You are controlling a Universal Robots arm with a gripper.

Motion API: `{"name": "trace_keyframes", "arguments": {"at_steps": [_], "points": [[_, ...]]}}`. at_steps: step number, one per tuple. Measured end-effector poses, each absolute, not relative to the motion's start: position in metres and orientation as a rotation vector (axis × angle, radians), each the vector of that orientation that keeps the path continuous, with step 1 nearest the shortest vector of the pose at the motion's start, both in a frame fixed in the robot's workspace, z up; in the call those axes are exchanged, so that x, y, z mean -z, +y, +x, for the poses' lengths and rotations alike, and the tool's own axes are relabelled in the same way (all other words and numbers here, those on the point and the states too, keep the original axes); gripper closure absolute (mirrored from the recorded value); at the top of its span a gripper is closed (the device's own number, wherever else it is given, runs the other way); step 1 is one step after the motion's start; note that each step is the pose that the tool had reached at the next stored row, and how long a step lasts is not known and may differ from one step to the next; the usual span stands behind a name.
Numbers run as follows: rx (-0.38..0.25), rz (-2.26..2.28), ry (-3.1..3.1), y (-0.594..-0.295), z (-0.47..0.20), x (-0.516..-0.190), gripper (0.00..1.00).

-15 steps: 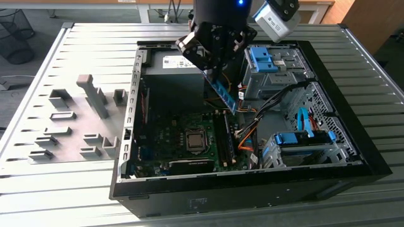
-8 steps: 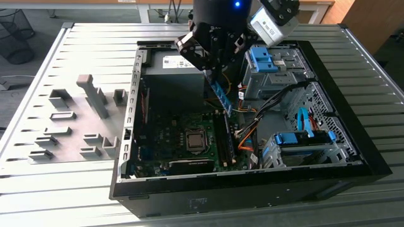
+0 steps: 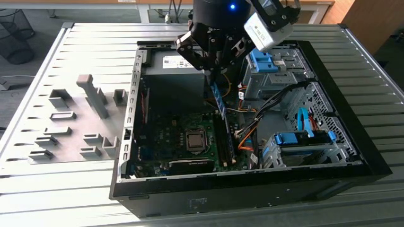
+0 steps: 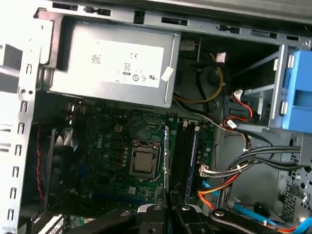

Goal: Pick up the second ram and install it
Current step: 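Insert the second ram into the second slot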

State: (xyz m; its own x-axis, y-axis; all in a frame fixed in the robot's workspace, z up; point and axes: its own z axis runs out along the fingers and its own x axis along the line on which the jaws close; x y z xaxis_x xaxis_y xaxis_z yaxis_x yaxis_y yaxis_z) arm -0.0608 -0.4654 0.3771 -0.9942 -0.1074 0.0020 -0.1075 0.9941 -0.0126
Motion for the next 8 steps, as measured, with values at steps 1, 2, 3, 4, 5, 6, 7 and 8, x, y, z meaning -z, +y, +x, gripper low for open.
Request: {"name": "trace_keyframes", "arguments": {"at_steps": [1, 2, 3, 4, 5, 6, 7, 8], "points": [[-0.02, 0.141, -3.137, -0.4654, -0.0608, -0.3768, 0.86], [-0.02, 0.113, -3.138, -0.4654, -0.0608, -0.3764, 0.86], [-0.021, 0.085, -3.139, -0.4654, -0.0608, -0.3761, 0.86], [-0.021, 0.056, -3.139, -0.4654, -0.0608, -0.3758, 0.86], [-0.021, 0.026, -3.139, -0.4654, -0.0608, -0.3755, 0.86], [-0.022, -0.002, -3.139, -0.4654, -0.0608, -0.3752, 0.86], [-0.022, -0.028, -3.139, -0.4654, -0.0607, -0.3751, 0.86], [-0.022, -0.036, -3.139, -0.4654, -0.0606, -0.3751, 0.86]]}}
